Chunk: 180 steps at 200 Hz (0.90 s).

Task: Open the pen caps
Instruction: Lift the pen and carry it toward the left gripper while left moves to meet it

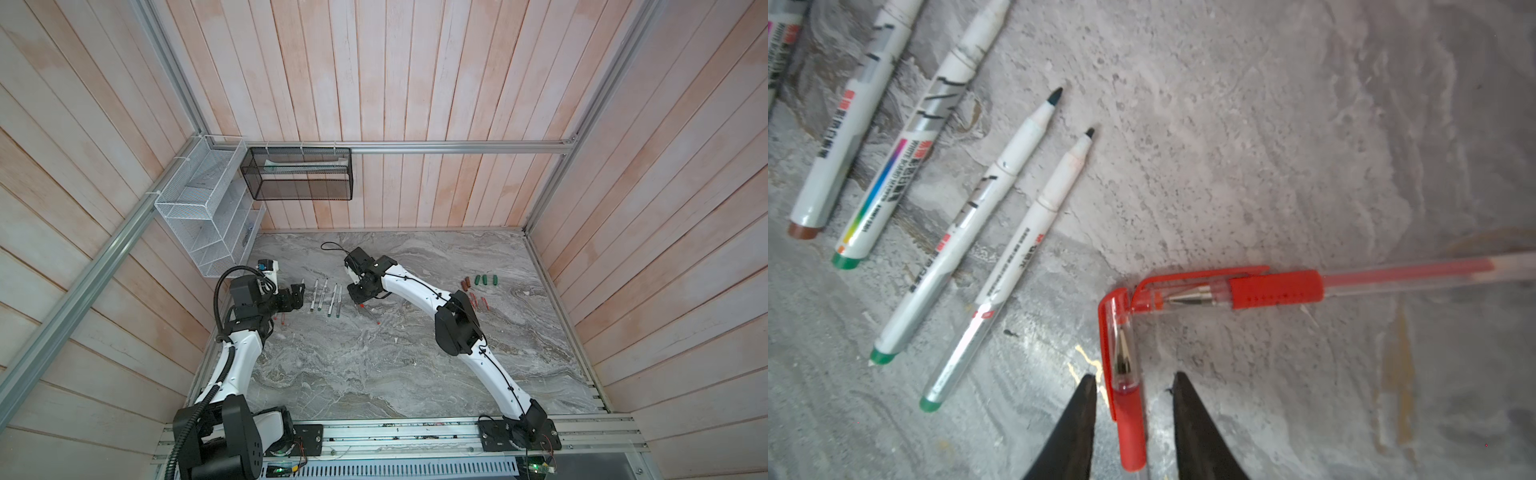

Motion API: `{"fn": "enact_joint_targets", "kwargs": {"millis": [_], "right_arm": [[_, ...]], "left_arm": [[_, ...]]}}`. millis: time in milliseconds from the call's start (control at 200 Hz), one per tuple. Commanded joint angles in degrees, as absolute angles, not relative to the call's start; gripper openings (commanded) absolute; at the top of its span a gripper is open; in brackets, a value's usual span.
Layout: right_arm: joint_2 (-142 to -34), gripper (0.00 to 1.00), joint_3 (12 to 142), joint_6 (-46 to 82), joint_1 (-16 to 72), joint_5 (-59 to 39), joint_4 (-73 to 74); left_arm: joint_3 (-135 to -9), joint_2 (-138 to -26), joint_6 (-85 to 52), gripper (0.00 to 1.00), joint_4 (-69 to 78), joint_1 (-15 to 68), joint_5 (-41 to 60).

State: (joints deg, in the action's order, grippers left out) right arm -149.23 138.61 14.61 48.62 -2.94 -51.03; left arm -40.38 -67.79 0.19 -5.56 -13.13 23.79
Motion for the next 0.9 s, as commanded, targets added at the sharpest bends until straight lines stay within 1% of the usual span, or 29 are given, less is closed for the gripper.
{"fn": "enact_joint_targets", "kwargs": {"millis": [0,90,160,305,450,600,740,820,895], "right_arm": [[-150.48,0.29,137.38,13.62,49.5,-1.91,-53.49],[-149.62,0.23,136.15,13.59,50.17,-1.03,-55.22],[-147.32,0.19,131.11,13.21,50.79,-0.07,-53.35],[-142.16,0.17,121.36,14.22,51.07,-0.06,-50.79],[-134.12,0.17,107.35,16.14,51.42,-0.18,-44.35],[-128.21,0.17,97.39,18.28,51.9,0.2,-42.78],[-121.92,0.17,86.67,20.67,51.86,0.31,-38.46],[-120.24,0.2,84.43,21.91,51.9,0.0,-38.52],[-118.98,0.26,82.62,22.41,51.86,0.0,-36.83]], "left_arm": [[-40.27,-66.65,0.26,0.96,-5.28,-13.45,25.1],[-40.87,-66.92,0.35,0.96,-6.17,-13.45,24.14],[-40.16,-66.69,0.18,0.96,-4.92,-13.45,24.55],[-40.73,-66.87,0.22,0.96,-5.99,-13.45,24.63],[-39.88,-66.53,0.02,0.96,-4.55,-13.45,25.37],[-40.73,-67.15,-0.06,0.96,-5.65,-13.38,24.57],[-40.23,-66.87,-0.12,0.96,-5.13,-13.44,25.45],[-40.76,-67.41,-0.07,0.96,-5.71,-13.53,24.64],[-40.27,-67.41,-0.46,0.96,-4.51,-13.4,25.28]]}}
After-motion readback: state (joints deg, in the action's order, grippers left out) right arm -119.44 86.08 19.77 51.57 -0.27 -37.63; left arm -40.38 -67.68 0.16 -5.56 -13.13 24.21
